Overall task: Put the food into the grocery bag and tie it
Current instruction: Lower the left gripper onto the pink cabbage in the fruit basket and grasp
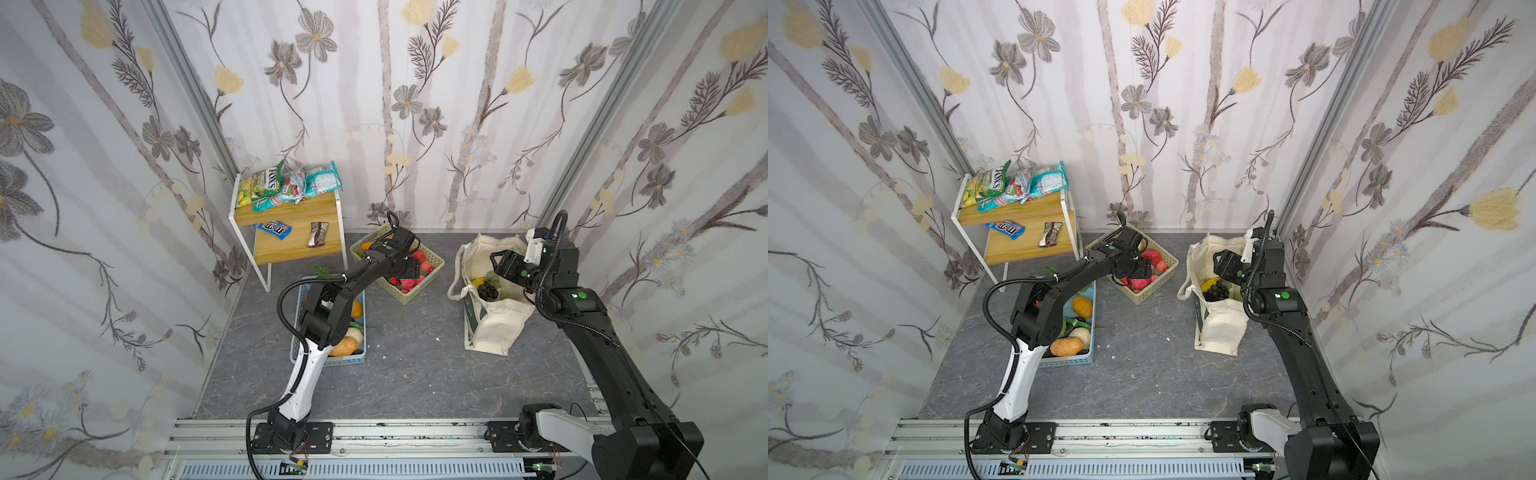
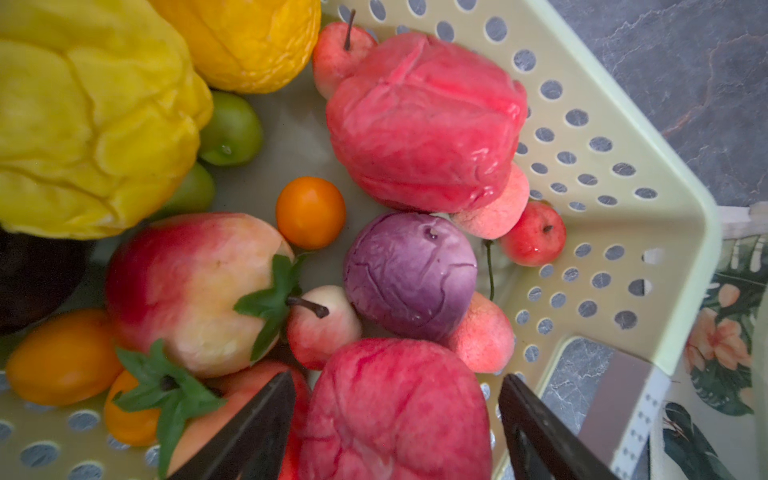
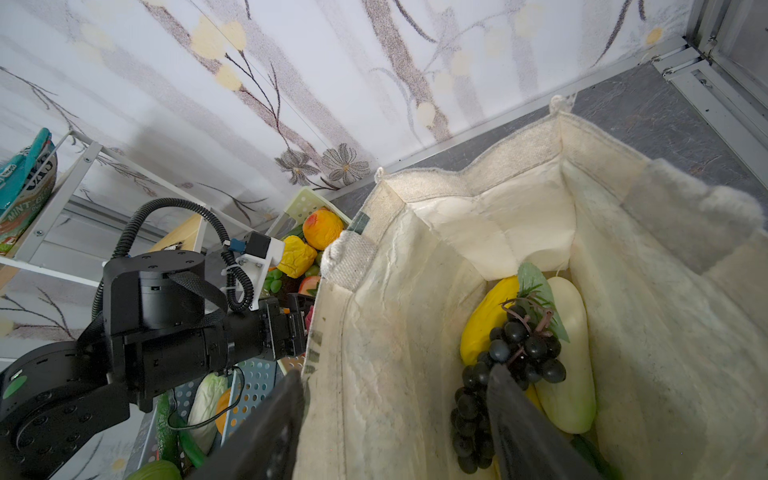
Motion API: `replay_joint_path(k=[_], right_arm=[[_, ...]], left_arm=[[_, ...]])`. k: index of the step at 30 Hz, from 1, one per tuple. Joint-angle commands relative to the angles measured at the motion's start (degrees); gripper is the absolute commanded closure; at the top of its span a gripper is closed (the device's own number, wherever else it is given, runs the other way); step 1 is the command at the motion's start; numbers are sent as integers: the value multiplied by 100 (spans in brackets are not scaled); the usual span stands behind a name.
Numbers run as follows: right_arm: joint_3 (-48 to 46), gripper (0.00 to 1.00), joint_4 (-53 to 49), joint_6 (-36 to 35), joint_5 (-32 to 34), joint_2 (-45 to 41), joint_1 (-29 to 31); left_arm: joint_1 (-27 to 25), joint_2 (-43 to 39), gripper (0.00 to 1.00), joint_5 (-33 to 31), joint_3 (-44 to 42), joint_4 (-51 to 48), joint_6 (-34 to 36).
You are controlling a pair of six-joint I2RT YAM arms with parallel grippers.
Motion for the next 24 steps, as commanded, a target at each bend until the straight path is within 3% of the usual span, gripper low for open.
replay_joint_path(k=[1, 10, 24], right_arm=[[-12, 31, 265, 32, -40, 25, 14], [-47, 31, 290, 51, -56, 17, 39], [-64, 30, 309, 47, -85, -27, 46]], left_arm=[[4, 76, 20, 42, 30, -237, -133], [6, 156, 24, 89, 45, -237, -168], [4, 63, 39, 80, 102, -285, -142]])
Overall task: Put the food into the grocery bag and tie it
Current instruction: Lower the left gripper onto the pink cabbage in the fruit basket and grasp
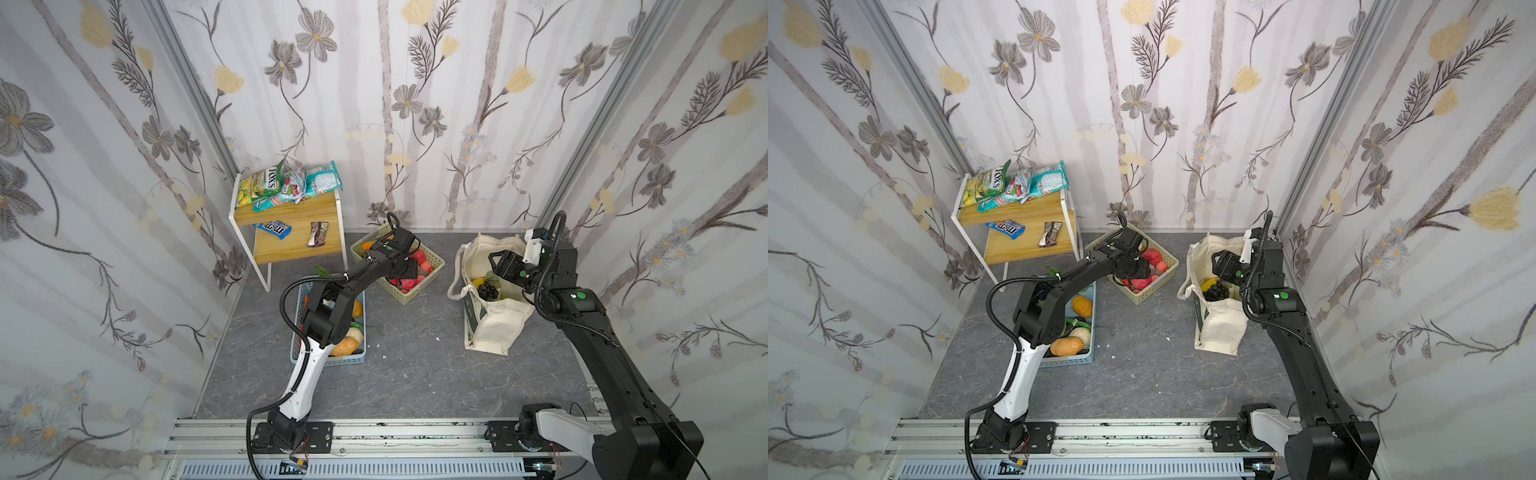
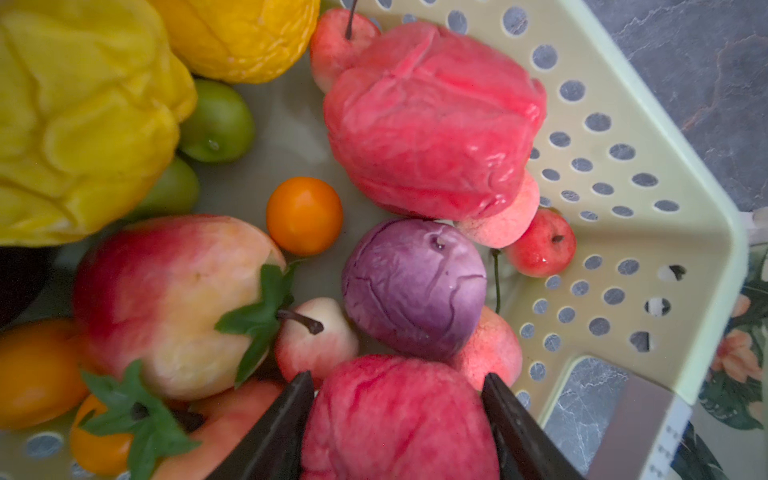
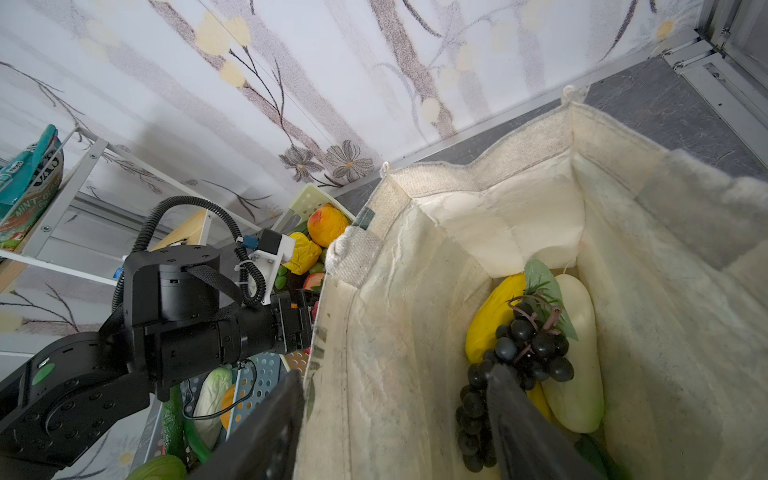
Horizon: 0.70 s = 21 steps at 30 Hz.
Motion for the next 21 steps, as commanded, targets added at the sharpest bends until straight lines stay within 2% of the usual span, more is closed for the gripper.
replay_joint_path(k=[1, 12, 21], right_arm=[[-23, 30, 267, 4, -43, -21, 9], [0, 30, 380, -150, -138, -13, 136], [31, 30, 663, -564, -127, -91, 654]], left_arm=[[8, -61, 39, -12, 53, -309, -48], [26, -259, 39, -82, 127, -396, 5], [75, -416, 39, -56, 192, -448, 0]])
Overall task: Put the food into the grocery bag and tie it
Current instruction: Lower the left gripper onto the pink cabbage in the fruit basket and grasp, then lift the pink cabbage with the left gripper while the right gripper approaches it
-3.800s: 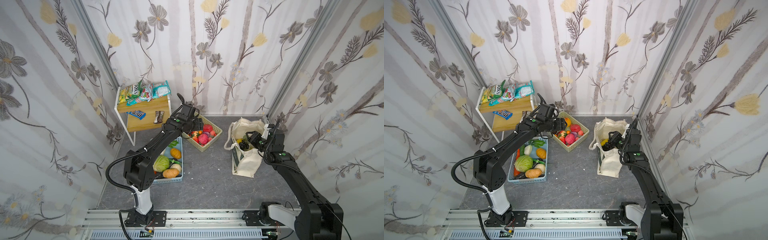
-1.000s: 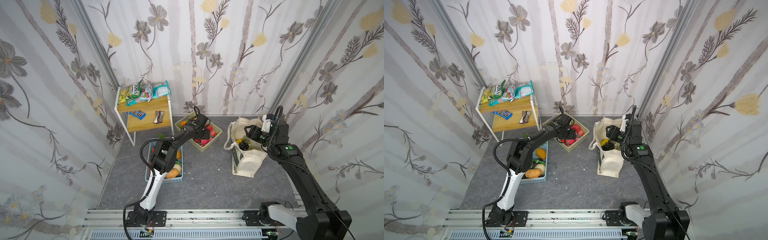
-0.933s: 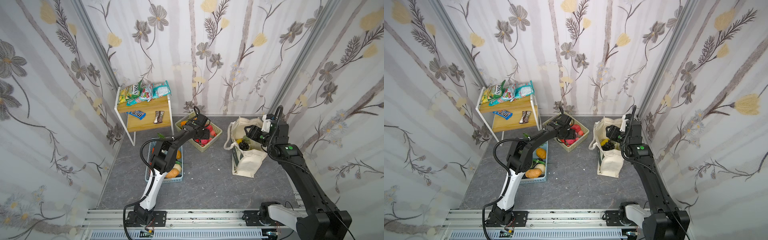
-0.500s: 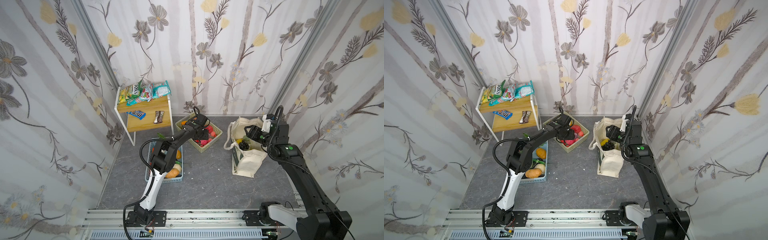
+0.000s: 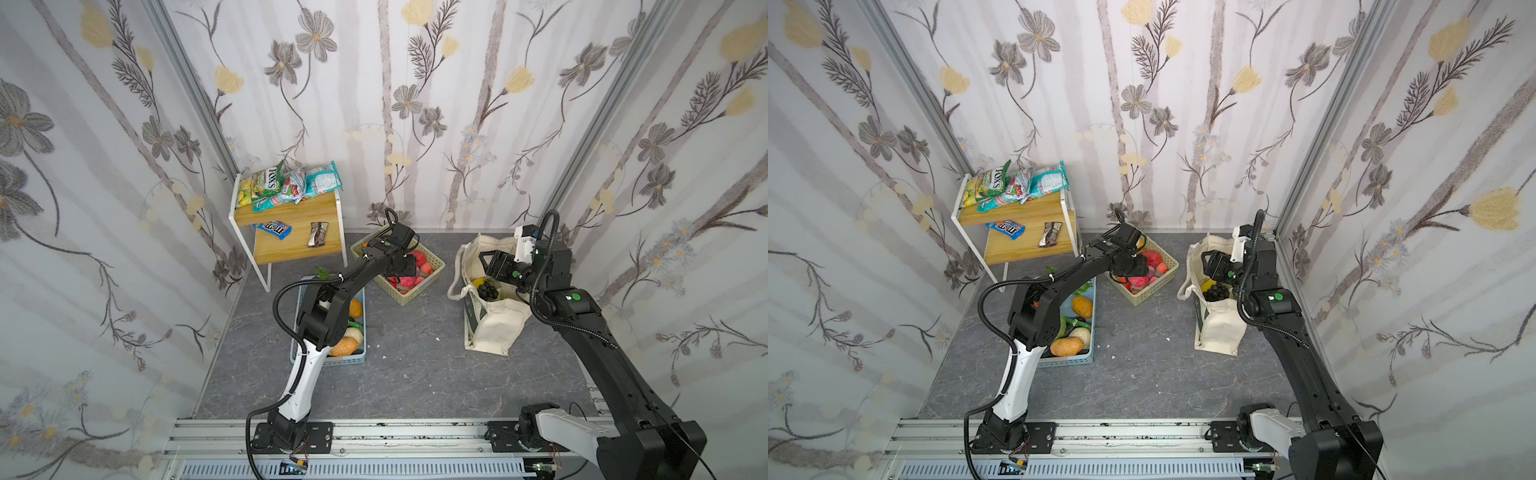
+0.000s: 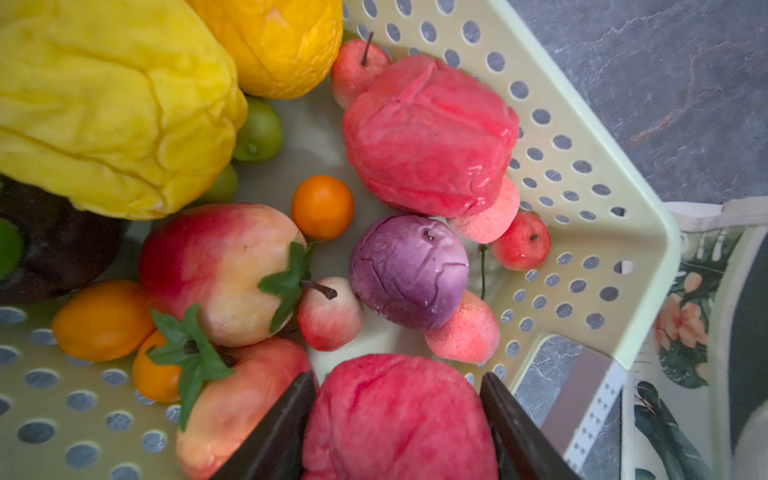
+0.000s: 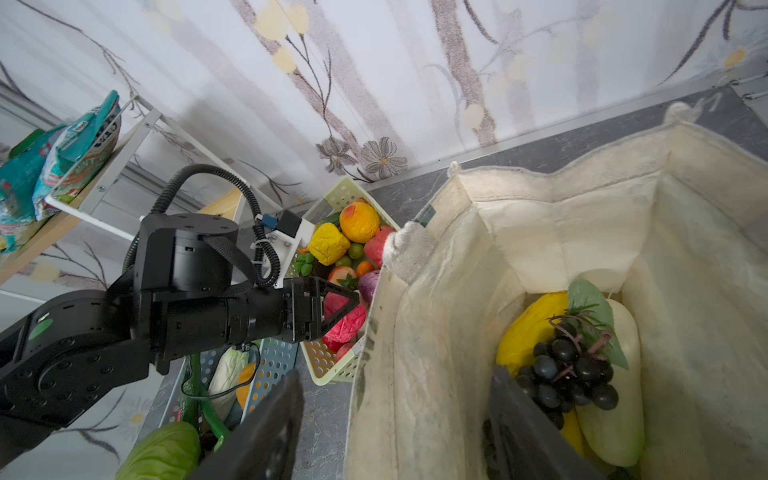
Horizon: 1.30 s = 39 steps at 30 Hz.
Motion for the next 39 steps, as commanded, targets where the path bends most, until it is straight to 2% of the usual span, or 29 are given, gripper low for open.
replay_joint_path(k=[1, 9, 16, 26, 39], right_arm=[[-11, 30, 477, -269, -97, -41, 187], [-335, 27, 1080, -789, -109, -123, 867], [-552, 25, 1503, -1317, 244, -43, 1492], [-691, 24, 1835, -1455, 602, 372, 1890], [-628, 19, 2445, -1600, 638, 1089, 2196]], left_arm=[[33, -121, 39, -21, 93, -39, -14], [122, -375, 40, 157, 116, -39, -81], [145, -663, 40, 342, 93, -39, -116], [144, -1090, 40, 570, -87, 25, -172], [148, -1724, 40, 923, -459, 153, -299]])
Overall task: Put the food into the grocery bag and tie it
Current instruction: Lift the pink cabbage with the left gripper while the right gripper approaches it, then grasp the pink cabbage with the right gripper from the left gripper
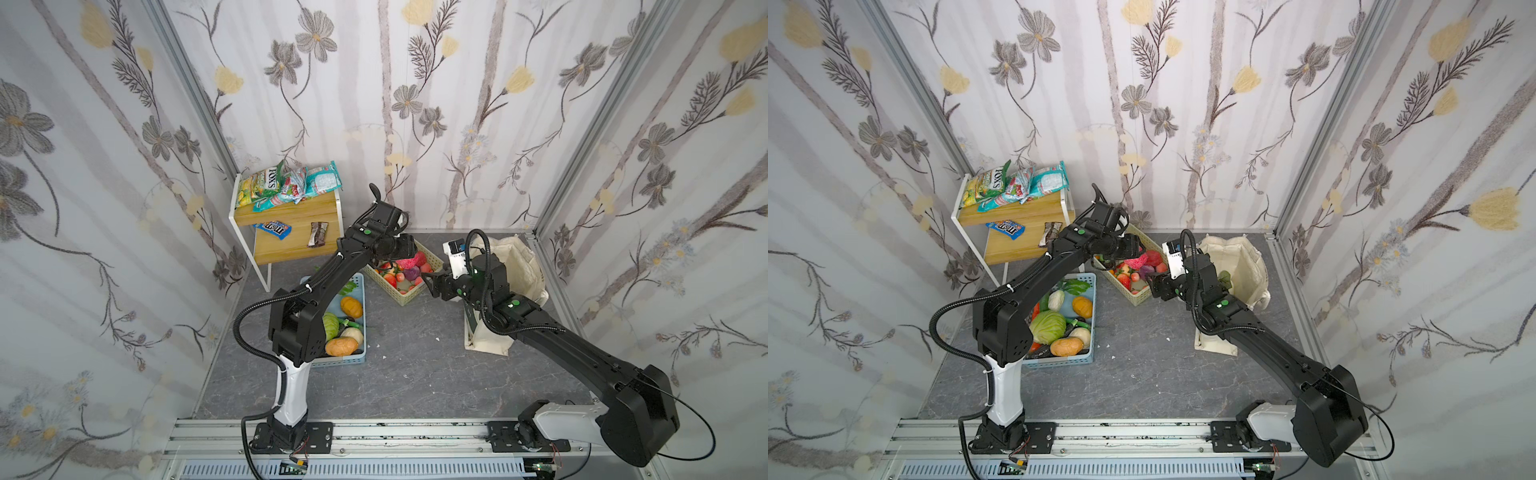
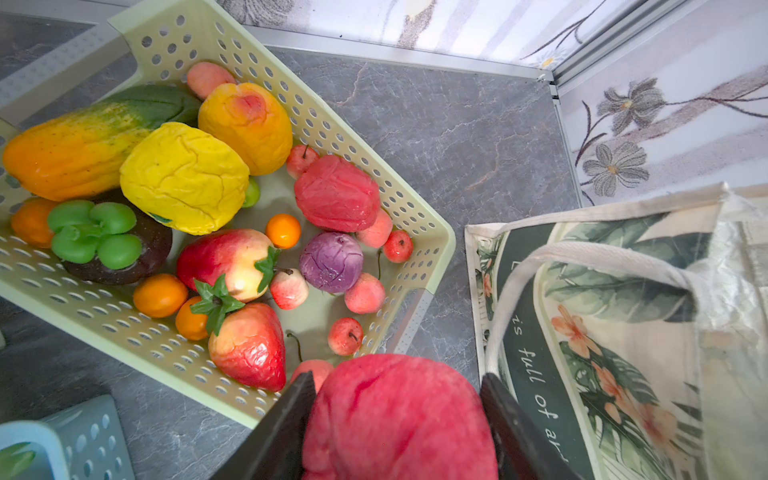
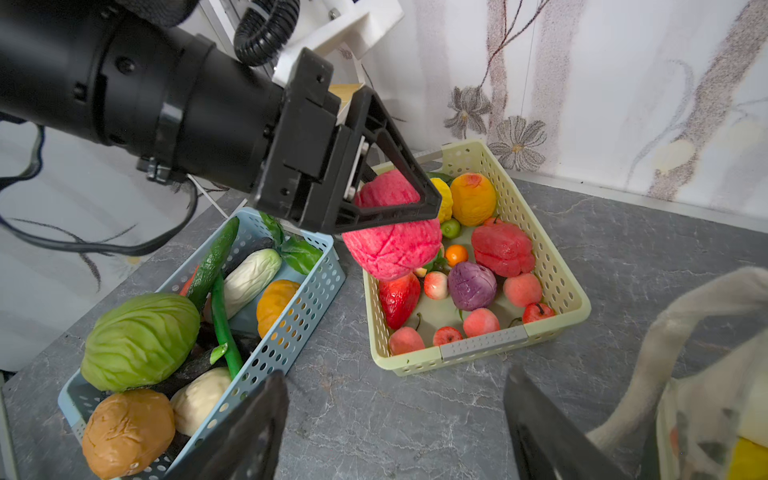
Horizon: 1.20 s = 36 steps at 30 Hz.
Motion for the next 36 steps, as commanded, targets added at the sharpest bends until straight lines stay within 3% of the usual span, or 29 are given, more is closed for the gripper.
replay_joint_path(k=[1, 12, 25, 36], right_arm=[[79, 19, 446, -127, 57, 158, 41], [295, 12, 839, -361, 26, 676, 113], [436, 16, 1226, -476, -31, 1103, 112], [526, 17, 1572, -557, -481, 1231, 113]], left_arm=[[0, -179, 40, 150, -112, 147, -133], [1, -493, 40, 540, -280, 215, -284], [-17, -754, 41, 932, -627, 495, -484], [-21, -844, 41, 1052, -715, 546, -547]])
